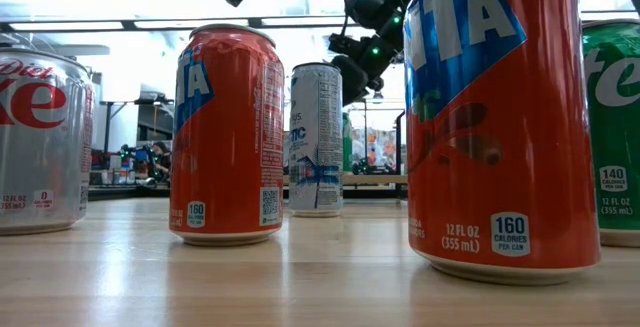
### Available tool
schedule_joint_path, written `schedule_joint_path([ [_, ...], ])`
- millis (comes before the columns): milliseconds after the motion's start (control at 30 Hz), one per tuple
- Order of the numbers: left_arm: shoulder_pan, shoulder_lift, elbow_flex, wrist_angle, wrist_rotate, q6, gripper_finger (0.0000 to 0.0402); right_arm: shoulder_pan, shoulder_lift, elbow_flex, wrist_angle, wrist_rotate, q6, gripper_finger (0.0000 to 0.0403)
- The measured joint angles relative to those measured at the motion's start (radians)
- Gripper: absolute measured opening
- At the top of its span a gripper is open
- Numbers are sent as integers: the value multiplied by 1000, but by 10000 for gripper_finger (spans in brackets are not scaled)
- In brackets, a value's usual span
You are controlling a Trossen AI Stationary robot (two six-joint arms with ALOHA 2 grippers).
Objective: Sort soda cans
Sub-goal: Put the right green soda can on the shelf
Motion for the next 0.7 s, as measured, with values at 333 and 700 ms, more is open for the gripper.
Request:
schedule_joint_path([
  [333, 0, 0, 0, 0, 0, 1, 0, 5, -8, 1, -104, -3, 8, 9],
  [700, 0, 0, 0, 1, 0, 16, 0, -22, 14, 0, -25, 0, 16, 9],
])
